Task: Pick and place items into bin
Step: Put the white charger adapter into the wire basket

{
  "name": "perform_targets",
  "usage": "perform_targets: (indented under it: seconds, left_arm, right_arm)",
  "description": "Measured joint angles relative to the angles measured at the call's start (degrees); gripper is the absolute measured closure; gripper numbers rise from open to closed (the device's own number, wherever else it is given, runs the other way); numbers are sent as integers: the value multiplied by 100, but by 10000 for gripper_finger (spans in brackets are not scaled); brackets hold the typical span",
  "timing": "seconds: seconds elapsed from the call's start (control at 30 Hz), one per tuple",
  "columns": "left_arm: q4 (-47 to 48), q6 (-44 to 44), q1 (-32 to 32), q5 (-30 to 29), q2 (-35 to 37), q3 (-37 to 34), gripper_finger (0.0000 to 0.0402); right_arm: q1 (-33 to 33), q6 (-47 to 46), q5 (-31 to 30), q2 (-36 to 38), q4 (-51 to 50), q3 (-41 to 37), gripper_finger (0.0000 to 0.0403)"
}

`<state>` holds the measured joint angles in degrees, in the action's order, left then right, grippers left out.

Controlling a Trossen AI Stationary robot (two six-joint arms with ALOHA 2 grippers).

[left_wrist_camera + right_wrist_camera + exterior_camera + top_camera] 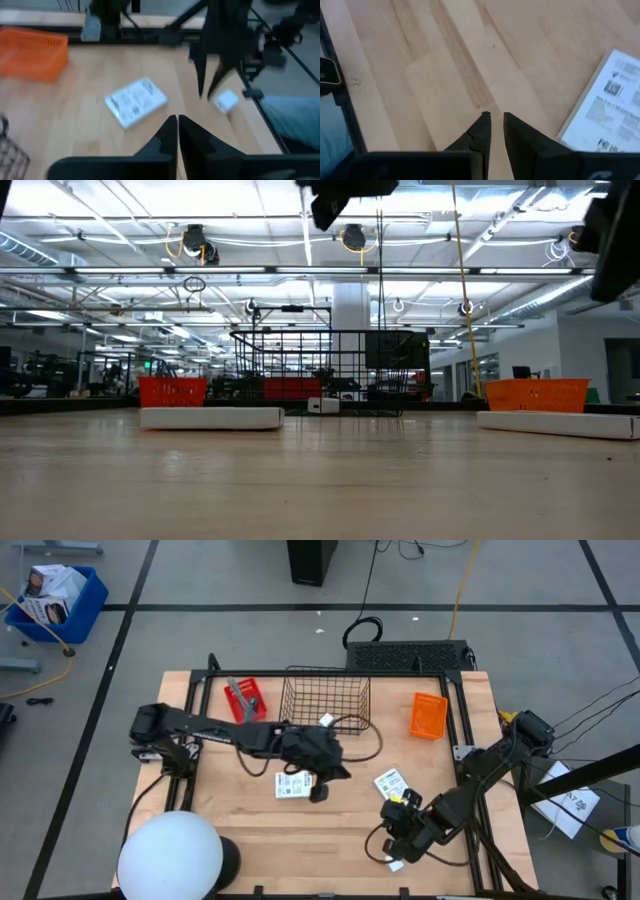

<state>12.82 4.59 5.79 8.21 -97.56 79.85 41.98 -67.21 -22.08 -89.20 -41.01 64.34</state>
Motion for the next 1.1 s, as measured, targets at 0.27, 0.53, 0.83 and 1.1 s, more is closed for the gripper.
perform_targets:
  seconds: [0.27,0.53,0.83,1.1]
  left_arm:
    - [-2324,-20,229,91,1201,-2195,397]
    - [-3204,-35,539,90,1895,-3311,372]
    - [-3344,8,870,89,1884,-3650,371]
    - [-3436,63,1086,21,1886,-3676,371]
  right_arm:
    - [80,-737,755,44,-189,0,399]
    - [-24,-1782,1480,170,-171,0,402]
    - [115,-3282,1472,170,461,0,381]
    - [152,-3547,1001,139,920,-147,284]
